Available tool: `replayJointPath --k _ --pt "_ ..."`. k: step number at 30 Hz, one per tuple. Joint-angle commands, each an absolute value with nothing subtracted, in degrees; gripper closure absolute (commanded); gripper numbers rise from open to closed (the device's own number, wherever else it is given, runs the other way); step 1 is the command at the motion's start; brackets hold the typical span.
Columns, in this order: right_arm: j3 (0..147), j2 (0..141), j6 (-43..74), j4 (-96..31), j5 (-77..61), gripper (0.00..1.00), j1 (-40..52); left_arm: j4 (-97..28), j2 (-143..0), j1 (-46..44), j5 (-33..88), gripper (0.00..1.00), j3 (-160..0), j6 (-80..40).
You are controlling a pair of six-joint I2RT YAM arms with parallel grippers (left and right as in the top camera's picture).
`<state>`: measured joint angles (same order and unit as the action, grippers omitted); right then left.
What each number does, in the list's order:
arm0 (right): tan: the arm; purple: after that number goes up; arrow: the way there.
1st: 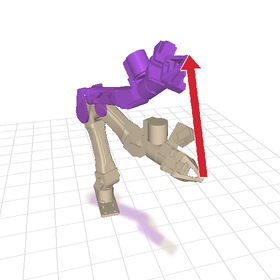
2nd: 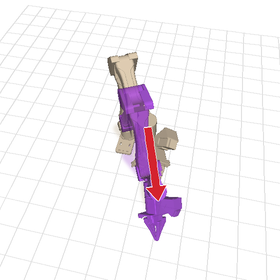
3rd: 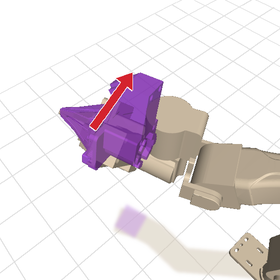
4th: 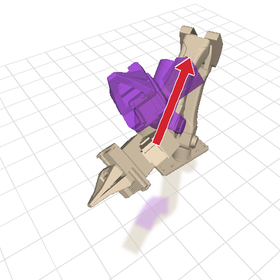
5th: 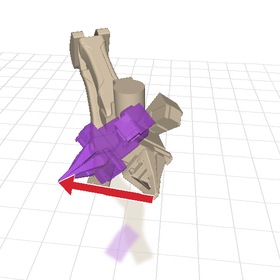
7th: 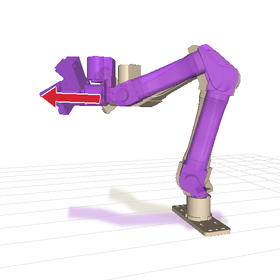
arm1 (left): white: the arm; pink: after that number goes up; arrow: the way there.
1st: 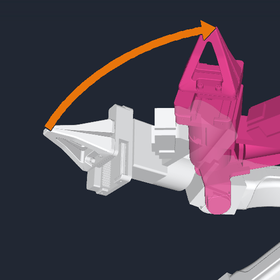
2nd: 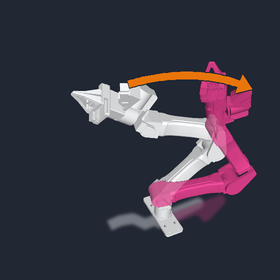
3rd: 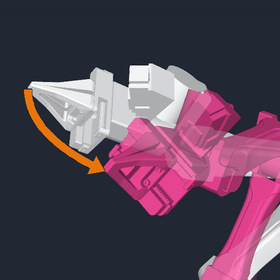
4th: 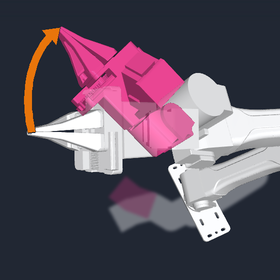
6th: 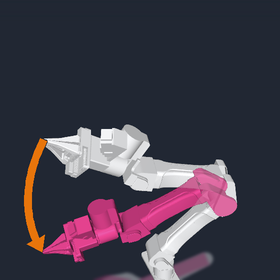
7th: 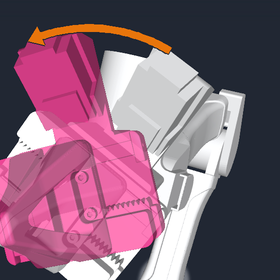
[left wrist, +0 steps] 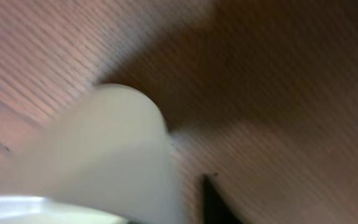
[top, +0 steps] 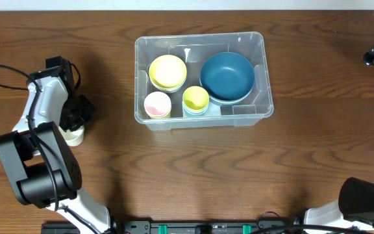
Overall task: Pack container
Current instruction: 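Move the left gripper to the white cup and grasp it, then carry the white cup into the bin onto the pink cup, release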
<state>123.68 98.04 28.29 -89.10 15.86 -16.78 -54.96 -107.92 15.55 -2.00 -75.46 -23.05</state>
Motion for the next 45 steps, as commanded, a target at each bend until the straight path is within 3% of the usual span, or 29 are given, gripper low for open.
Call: replayJointPath --k 1,15,27,33,42,44,45 --pt "123.57 98.04 29.12 -89.17 16.08 0.01 -16.86 -55.13 -107.83 15.68 -1.06 0.94 -75.61 -23.00" --pt "123.57 98.04 29.10 -89.17 16.08 0.01 -16.86 -58.48 -96.53 11.97 16.86 0.94 -80.73 -14.46" --pt "123.57 98.04 29.10 -89.17 16.08 0.01 -16.86 -56.42 -74.76 -10.46 12.93 0.94 -80.99 -6.83" --pt "123.57 98.04 29.10 -89.19 16.08 0.01 -16.86 -56.45 -77.87 -18.81 10.83 0.94 -80.86 -6.81" --pt "123.57 98.04 29.12 -89.17 16.08 0.01 -16.86 -56.38 -87.94 -20.71 8.08 0.93 -80.86 -6.87" --pt "123.57 98.04 29.12 -89.19 16.08 0.01 -16.86 -56.25 -89.84 -20.71 8.08 0.87 -80.86 -6.87" --pt "123.57 98.04 29.10 -89.19 16.08 0.01 -16.86 -56.18 -90.85 -20.71 8.08 0.79 -80.86 -6.85"
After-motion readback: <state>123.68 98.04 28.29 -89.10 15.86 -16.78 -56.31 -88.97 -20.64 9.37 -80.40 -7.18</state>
